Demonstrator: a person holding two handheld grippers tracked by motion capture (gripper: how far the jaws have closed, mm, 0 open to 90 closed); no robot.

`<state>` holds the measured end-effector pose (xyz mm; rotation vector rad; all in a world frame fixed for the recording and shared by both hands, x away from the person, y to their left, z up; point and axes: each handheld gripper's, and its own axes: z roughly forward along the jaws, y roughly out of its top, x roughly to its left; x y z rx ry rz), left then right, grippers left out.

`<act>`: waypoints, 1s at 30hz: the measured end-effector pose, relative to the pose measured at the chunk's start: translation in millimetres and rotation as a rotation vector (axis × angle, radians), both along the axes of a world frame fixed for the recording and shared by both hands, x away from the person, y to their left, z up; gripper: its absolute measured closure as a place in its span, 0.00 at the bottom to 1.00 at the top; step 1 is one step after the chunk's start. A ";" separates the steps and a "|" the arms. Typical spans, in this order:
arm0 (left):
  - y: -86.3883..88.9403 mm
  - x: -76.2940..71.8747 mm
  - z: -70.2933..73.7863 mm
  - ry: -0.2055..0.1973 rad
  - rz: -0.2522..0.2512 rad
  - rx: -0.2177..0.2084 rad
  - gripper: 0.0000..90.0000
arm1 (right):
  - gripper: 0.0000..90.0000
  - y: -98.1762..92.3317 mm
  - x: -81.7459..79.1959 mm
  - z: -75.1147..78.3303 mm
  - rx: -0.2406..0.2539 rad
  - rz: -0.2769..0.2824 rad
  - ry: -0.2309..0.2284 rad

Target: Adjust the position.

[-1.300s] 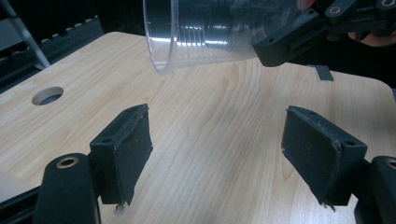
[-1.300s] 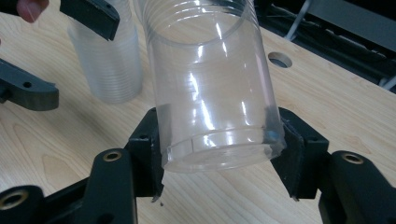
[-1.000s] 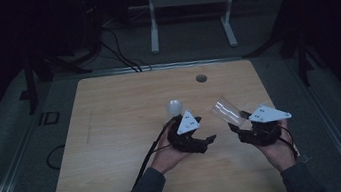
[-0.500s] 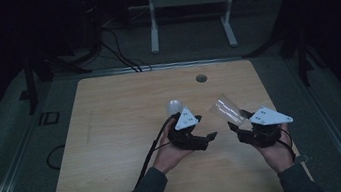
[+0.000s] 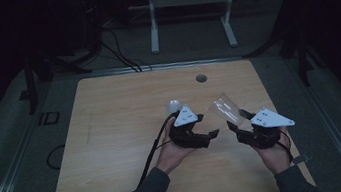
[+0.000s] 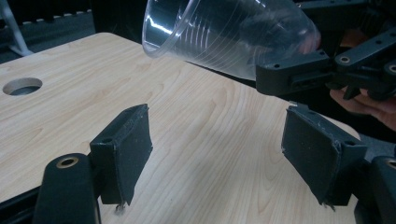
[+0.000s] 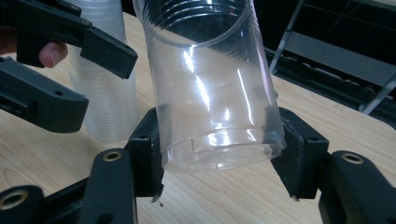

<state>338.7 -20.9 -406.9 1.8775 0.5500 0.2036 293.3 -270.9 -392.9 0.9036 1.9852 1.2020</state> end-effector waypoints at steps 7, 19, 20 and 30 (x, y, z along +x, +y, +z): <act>0.9 1.4 2.3 0.013 0.000 -0.017 0.26 | 0.47 0.6 -1.5 -1.9 0.016 0.000 -0.007; 1.5 2.7 6.9 0.027 0.003 -0.047 0.26 | 0.47 0.0 -5.1 -4.6 0.050 -0.007 -0.035; 1.6 2.9 7.0 0.029 0.001 -0.049 0.26 | 0.47 0.0 -5.1 -4.6 0.050 -0.007 -0.035; 2.3 3.9 9.5 0.046 -0.012 -0.076 0.26 | 0.47 -0.3 -7.7 -6.4 0.062 -0.008 -0.058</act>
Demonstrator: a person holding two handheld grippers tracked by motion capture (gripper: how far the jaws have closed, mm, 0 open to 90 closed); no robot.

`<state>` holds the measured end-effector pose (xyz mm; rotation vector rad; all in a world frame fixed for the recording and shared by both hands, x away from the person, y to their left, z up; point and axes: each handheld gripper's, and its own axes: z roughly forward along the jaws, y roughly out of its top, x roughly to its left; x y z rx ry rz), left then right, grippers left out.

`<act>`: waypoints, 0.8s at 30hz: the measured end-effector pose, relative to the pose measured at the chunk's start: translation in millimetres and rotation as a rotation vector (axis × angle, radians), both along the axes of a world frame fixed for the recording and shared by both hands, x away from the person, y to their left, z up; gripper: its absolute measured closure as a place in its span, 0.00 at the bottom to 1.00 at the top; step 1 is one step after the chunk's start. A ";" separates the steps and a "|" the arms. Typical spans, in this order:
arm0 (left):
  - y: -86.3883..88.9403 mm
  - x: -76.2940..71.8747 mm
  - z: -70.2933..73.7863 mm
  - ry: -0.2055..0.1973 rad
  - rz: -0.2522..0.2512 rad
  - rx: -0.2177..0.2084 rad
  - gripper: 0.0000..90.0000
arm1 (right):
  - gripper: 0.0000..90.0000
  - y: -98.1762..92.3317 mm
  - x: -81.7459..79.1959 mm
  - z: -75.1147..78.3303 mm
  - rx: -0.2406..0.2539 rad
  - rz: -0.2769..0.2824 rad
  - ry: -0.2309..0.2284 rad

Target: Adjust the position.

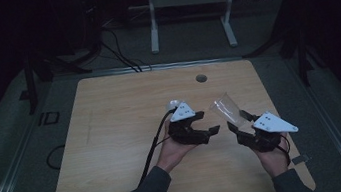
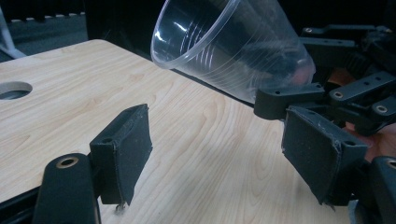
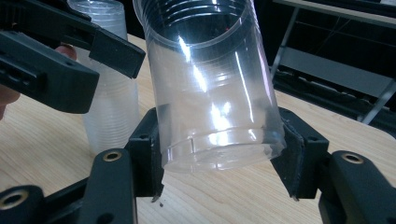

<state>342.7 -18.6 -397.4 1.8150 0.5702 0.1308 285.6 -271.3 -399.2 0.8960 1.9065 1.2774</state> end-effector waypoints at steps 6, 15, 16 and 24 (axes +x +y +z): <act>0.4 0.5 1.7 0.012 -0.005 -0.020 0.24 | 0.47 1.3 -1.5 -1.1 0.004 0.005 -0.015; 0.6 2.2 3.4 0.045 -0.037 -0.065 0.19 | 0.47 4.0 -3.2 -1.3 -0.006 0.004 -0.037; 0.6 2.2 3.4 0.045 -0.037 -0.065 0.19 | 0.47 5.0 -3.7 -1.5 -0.010 0.005 -0.038; -1.4 3.6 3.2 0.062 -0.053 -0.080 0.19 | 0.47 11.2 -5.6 -1.7 -0.022 0.018 -0.056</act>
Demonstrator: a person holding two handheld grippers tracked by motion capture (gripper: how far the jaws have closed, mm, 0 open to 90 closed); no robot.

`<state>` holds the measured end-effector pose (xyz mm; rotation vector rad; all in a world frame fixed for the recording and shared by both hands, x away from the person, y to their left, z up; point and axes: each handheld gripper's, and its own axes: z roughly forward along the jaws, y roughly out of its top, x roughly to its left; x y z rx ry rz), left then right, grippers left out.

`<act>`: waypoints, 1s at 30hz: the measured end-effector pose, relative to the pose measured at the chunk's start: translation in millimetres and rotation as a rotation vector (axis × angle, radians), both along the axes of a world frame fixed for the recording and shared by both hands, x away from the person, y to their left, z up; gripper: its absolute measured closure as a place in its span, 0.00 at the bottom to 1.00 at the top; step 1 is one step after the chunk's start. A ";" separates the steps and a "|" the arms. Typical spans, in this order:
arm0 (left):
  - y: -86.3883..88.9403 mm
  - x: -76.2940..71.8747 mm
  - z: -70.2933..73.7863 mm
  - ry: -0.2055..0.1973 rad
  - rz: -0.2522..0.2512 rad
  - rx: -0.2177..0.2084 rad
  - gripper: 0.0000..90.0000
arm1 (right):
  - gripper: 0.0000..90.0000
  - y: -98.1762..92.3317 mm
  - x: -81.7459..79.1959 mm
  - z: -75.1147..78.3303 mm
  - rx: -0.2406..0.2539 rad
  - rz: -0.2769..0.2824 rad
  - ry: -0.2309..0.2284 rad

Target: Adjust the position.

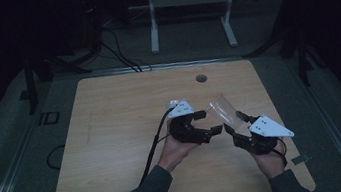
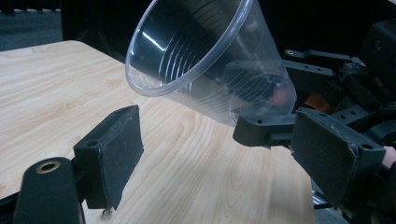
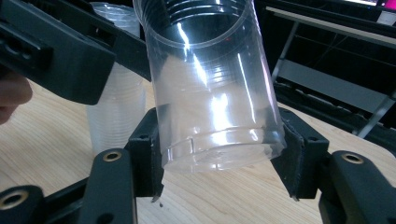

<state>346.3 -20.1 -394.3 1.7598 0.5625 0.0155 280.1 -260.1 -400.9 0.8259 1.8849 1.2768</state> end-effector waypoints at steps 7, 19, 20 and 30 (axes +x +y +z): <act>-1.6 2.3 -0.8 0.030 -0.003 -0.026 0.19 | 0.47 0.5 -1.0 -0.3 0.004 0.004 -0.004; -3.2 4.5 -0.1 0.057 -0.016 -0.068 0.19 | 0.47 0.1 -2.3 -0.8 0.016 0.014 -0.010; -3.5 4.4 -0.1 0.059 -0.017 -0.071 0.19 | 0.47 0.4 -2.5 -1.1 0.019 0.015 -0.011; -6.1 6.3 0.3 0.096 -0.033 -0.129 0.19 | 0.47 1.6 -3.5 -2.3 0.032 0.024 -0.016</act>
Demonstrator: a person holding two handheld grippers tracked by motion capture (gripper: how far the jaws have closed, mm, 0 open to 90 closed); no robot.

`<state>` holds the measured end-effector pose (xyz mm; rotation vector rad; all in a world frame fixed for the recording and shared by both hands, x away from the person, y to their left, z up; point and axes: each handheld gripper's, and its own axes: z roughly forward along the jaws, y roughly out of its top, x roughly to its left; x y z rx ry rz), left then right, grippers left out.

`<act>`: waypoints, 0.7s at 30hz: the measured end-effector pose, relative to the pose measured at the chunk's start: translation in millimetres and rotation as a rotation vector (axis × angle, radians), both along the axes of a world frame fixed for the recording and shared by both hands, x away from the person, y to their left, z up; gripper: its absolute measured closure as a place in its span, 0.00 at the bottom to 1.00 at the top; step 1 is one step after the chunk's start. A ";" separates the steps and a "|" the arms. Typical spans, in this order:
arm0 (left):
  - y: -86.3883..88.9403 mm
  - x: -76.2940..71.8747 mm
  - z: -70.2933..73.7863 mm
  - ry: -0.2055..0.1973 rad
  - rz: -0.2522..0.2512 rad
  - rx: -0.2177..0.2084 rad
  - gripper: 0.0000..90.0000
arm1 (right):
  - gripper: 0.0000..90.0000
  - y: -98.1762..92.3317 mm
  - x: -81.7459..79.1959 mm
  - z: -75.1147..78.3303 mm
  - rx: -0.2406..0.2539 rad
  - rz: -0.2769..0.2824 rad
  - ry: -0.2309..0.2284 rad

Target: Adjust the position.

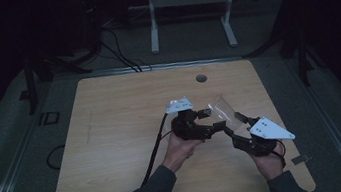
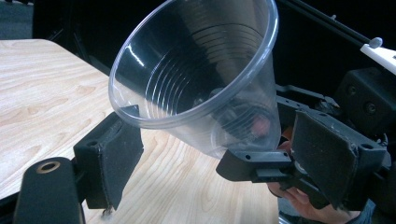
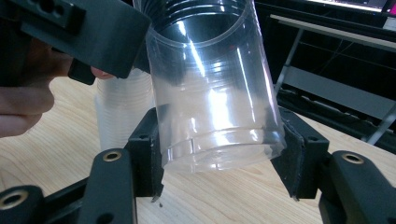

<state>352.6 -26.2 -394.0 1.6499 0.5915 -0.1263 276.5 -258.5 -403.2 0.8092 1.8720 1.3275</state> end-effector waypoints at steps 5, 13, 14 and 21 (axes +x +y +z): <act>-1.2 1.9 -1.5 0.030 -0.001 -0.035 0.19 | 0.47 0.6 -0.3 -1.2 0.004 0.004 -0.001; -4.3 5.1 -5.4 0.086 0.007 -0.113 0.19 | 0.47 1.2 0.0 -2.5 0.007 0.008 0.004; -4.5 5.3 -6.0 0.094 0.009 -0.125 0.19 | 0.47 1.1 0.2 -2.8 0.007 0.010 0.004; -4.0 5.1 -8.7 0.107 0.015 -0.150 0.26 | 0.47 0.7 0.3 -2.9 0.001 0.026 0.013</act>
